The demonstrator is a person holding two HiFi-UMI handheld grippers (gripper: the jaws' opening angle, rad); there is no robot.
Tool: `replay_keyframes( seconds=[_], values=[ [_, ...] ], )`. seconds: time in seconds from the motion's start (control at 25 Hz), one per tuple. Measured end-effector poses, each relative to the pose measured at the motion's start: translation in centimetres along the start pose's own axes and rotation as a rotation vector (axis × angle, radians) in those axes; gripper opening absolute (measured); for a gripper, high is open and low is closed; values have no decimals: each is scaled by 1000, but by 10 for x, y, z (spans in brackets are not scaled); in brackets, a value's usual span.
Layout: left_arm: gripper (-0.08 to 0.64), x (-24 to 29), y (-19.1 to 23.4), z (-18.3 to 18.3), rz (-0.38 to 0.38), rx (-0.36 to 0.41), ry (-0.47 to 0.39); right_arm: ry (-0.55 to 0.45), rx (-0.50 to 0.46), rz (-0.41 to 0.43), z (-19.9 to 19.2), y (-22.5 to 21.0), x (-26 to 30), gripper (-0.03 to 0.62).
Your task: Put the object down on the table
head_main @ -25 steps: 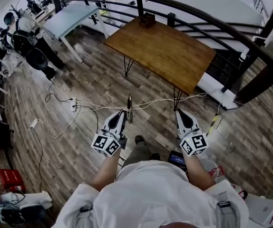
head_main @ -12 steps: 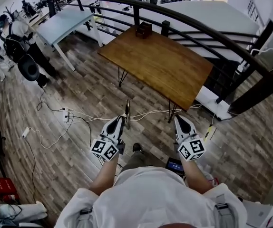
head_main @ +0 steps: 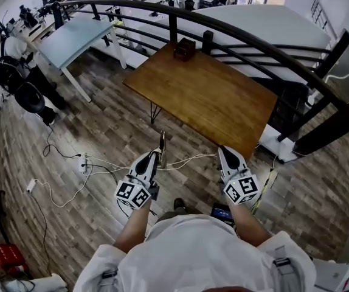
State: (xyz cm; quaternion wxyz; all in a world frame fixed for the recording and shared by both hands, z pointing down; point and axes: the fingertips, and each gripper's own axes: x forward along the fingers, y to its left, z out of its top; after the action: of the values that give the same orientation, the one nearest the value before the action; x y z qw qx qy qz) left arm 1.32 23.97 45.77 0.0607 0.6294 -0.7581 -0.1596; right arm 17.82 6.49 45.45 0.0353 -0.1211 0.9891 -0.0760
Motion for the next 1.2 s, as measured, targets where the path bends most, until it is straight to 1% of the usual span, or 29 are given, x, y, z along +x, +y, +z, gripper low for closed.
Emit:
replay_keyframes(
  seconds=[0.24, 0.4, 0.52, 0.72, 0.88, 1.04, 1.2],
  values=[
    [15, 20, 44, 10, -35, -18, 20, -23, 0, -23, 10, 9, 50, 25],
    [15, 37, 61, 6, -40, -45, 30, -6, 8, -36, 4, -3, 65, 26],
    [15, 47, 77, 5, -36, -39, 41, 6, 23, -46, -3, -12, 81, 26],
    [15, 67, 110, 8, -18, -47, 45, -10, 43, -40, -7, -23, 119, 26],
    [15, 97, 127, 13, -18, -37, 57, -23, 61, -40, -7, -44, 149, 26],
    [15, 140, 154, 25, -25, -16, 67, -48, 77, -48, -1, -70, 191, 26],
    [15, 187, 177, 34, -20, -28, 61, -46, 92, -54, 2, -101, 227, 26]
  ],
)
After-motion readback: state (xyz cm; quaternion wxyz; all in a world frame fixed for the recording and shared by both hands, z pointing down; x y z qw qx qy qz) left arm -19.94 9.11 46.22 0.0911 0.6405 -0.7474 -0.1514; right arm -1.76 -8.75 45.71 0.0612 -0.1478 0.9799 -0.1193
